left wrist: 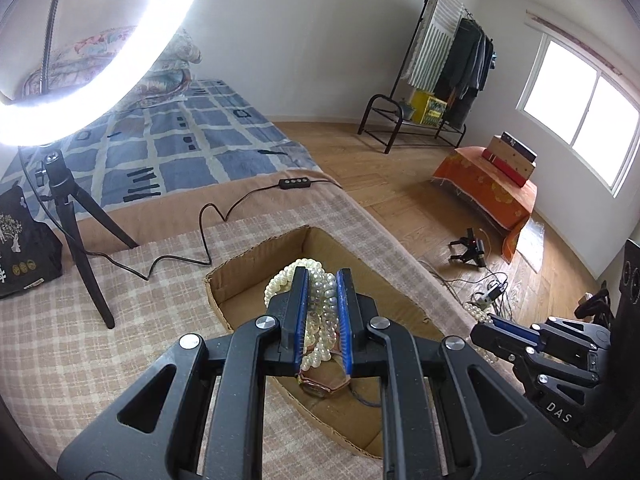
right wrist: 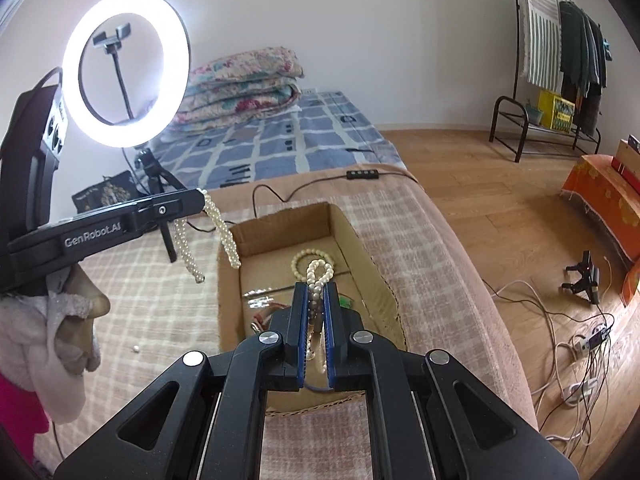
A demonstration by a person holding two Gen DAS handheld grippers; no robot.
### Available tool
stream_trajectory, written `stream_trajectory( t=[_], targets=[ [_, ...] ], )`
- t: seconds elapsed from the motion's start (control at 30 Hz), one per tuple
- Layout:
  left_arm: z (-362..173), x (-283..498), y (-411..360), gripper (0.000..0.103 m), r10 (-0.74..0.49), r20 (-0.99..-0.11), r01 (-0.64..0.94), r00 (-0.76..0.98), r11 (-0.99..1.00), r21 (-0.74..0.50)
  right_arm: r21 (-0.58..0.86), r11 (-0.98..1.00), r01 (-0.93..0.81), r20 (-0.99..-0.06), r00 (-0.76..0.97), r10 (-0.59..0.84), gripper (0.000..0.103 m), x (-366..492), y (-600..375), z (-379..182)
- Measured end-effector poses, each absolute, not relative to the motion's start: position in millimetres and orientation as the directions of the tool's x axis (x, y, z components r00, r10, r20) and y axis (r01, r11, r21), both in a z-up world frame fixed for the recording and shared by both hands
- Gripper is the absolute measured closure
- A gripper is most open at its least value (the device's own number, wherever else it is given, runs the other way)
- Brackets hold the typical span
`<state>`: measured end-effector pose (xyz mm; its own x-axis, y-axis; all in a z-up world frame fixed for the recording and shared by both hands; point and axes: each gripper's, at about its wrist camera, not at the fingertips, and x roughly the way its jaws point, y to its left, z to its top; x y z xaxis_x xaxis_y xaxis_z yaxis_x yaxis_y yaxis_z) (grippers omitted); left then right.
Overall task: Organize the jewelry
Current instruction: 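Carry both necklaces over the cardboard box and open both tools to drop them, then move both open tools back toward the loose pearl earrings on the blanket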
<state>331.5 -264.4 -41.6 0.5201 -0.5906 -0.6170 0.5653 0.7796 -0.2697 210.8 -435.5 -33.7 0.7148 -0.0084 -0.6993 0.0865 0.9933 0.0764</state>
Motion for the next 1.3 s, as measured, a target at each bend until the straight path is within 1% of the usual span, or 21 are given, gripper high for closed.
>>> stream_trajectory(
  t=[0.37,0.4,0.43,0.47,0.5,0.53,0.57,0.73,1.03,1.3],
  targets=[
    [-49.4,338.9,-274.7,0.091,-0.562,-0.646,0.55,0.517,0.796,-0.252,0.079,0.991,0.112,-0.725,0.689,-0.021,0.097,214.9,-442.1,-44.1],
    [-49.0,338.9,-275.5,0.089,-0.554,-0.649,0.548,0.522,0.801,-0.242,0.08,0.99,0.117,-0.727,0.686,-0.022,0.095,215.8,-442.9,-44.7],
    [-48.2,339.0,-276.7,0.077,-0.546,-0.653,0.547,0.525,0.804,-0.232,0.087,0.989,0.12,-0.729,0.684,-0.019,0.09,215.7,-443.7,-45.1],
    [-47.4,338.4,-277.0,0.056,-0.539,-0.654,0.545,0.531,0.808,-0.224,0.094,0.988,0.122,-0.731,0.683,-0.015,0.069,215.7,-444.7,-46.0],
    [-46.0,337.1,-276.6,0.047,-0.531,-0.65,0.541,0.544,0.814,-0.212,0.102,0.987,0.125,-0.733,0.68,-0.01,0.039,215.4,-445.7,-46.6],
    [-45.0,336.1,-276.0,0.041,-0.528,-0.643,0.54,0.555,0.816,-0.205,0.105,0.986,0.133,-0.73,0.683,-0.014,0.029,214.6,-446.7,-47.0],
    [-44.0,335.0,-275.2,0.041,-0.524,-0.638,0.539,0.564,0.819,-0.196,0.1,0.985,0.141,-0.723,0.691,-0.025,0.023,213.2,-447.0,-46.7],
    [-43.3,333.7,-275.6,0.041,-0.51,-0.646,0.541,0.567,0.823,-0.175,0.058,0.983,0.175,-0.735,0.674,-0.077,0.023,213.3,-447.8,-47.1],
    [-37.8,327.4,-269.9,0.041,-0.505,-0.646,0.537,0.572,0.826,-0.17,0.053,0.982,0.18,-0.726,0.682,-0.086,0.023,204.7,-446.9,-41.6],
    [-18.8,310.7,-243.8,0.041,-0.492,-0.629,0.519,0.602,0.839,-0.16,0.078,0.979,0.188,-0.714,0.696,-0.077,0.023,186.9,-444.6,-32.7]
  ],
)
